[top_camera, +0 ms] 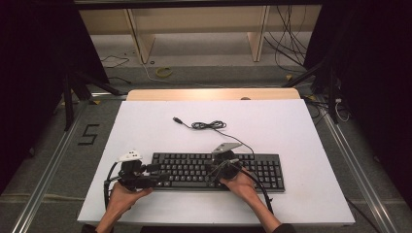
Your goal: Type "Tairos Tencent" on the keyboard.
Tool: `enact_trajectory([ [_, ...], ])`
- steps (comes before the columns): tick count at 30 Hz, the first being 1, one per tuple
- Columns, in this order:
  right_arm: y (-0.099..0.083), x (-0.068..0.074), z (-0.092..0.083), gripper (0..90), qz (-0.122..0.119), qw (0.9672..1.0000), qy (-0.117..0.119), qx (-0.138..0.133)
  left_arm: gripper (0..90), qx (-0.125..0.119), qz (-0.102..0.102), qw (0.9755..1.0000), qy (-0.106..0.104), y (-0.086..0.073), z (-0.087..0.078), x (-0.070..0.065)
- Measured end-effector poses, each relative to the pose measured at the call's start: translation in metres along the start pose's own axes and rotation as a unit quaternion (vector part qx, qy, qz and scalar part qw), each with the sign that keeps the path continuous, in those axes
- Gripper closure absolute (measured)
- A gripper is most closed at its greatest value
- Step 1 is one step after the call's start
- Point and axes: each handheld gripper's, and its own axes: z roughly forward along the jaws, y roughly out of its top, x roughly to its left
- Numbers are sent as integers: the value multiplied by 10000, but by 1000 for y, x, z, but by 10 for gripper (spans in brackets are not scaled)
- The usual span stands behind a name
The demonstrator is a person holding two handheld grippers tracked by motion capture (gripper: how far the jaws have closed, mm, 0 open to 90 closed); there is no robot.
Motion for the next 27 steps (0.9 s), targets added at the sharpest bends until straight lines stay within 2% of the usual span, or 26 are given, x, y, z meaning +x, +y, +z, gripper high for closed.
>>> enact_trajectory([
  [5,0,-2,-2,900,211,9998,63,-28,330,-46,-14,10000,19,1,-1,2],
  [9,1,-2,-12,829,256,9992,129,-265,372,-73,-63,9999,77,1,-2,4],
  [12,0,-1,-17,771,266,9989,199,-324,406,-67,-61,9999,113,2,-2,4],
  [19,2,-3,-27,554,428,9972,303,-524,462,41,12,9999,129,3,2,3],
  [27,1,-1,-31,460,461,9969,305,-568,567,123,79,9999,84,6,5,3],
])
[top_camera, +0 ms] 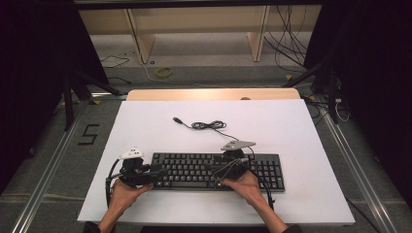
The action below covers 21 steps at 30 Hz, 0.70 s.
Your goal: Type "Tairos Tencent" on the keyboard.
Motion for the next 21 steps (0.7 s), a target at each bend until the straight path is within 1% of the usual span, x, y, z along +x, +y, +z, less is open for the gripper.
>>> enact_trajectory([
  [6,0,2,-1,419,-32,10000,0,3,653,116,45,9999,37,2,5,-1],
  [10,-1,3,-2,389,-60,10000,33,5,725,196,110,9997,49,3,8,-1],
  [12,-1,5,-2,378,-95,9999,50,12,769,245,183,9995,64,4,10,-2],
  [16,-1,7,-3,373,-138,9999,86,-17,836,313,258,9991,101,5,13,-3],
  [21,-1,9,-4,370,-191,9998,101,-8,885,392,293,9987,105,6,17,-3],
])
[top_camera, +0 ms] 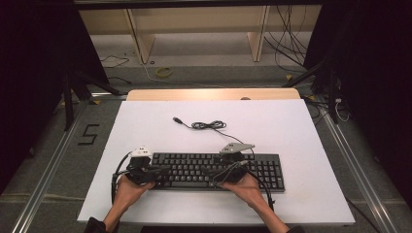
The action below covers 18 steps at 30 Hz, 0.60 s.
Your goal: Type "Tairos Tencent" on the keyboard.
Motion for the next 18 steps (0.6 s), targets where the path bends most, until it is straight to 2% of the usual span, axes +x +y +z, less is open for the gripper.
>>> enact_trajectory([
  [4,0,1,-1,362,-14,10000,7,-33,889,102,21,9999,22,0,3,0],
  [18,0,5,-4,345,-93,9999,43,-63,890,203,1,9998,74,2,8,2],
])
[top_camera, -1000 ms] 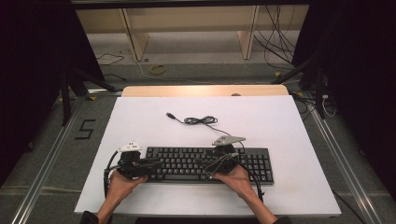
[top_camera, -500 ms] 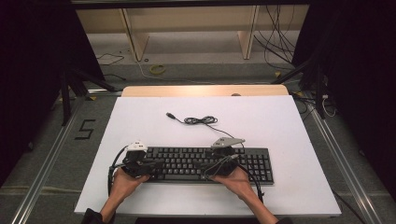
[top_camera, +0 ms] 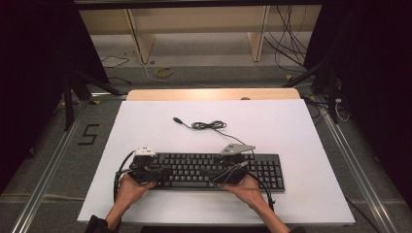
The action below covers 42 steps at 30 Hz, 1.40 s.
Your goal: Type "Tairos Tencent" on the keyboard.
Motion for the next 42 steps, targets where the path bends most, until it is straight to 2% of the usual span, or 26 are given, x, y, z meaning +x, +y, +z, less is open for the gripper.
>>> enact_trajectory([
  [8,0,-1,-2,345,-9,10000,4,-19,891,145,1,9999,95,-2,5,-1],
  [9,0,-1,-2,346,-10,10000,2,-13,892,121,-45,9999,89,-2,6,-1],
  [18,0,0,-4,346,-33,10000,-6,-41,888,120,-44,9999,97,-1,5,-1],
  [21,0,-1,-4,346,-27,10000,-2,-52,830,71,-73,9999,87,-1,3,0],
  [26,0,-1,-5,346,-19,10000,13,-75,740,-181,-199,9996,-44,1,-4,1],
  [29,0,-1,-5,345,-26,10000,20,-80,651,-275,-241,9993,-69,2,-6,0],
  [37,0,0,-4,345,-25,9999,57,-88,427,-567,-378,9975,-166,3,-13,0],
  [42,0,1,-3,346,-24,9999,80,-85,344,-741,-391,9963,-181,3,-18,-1],
])
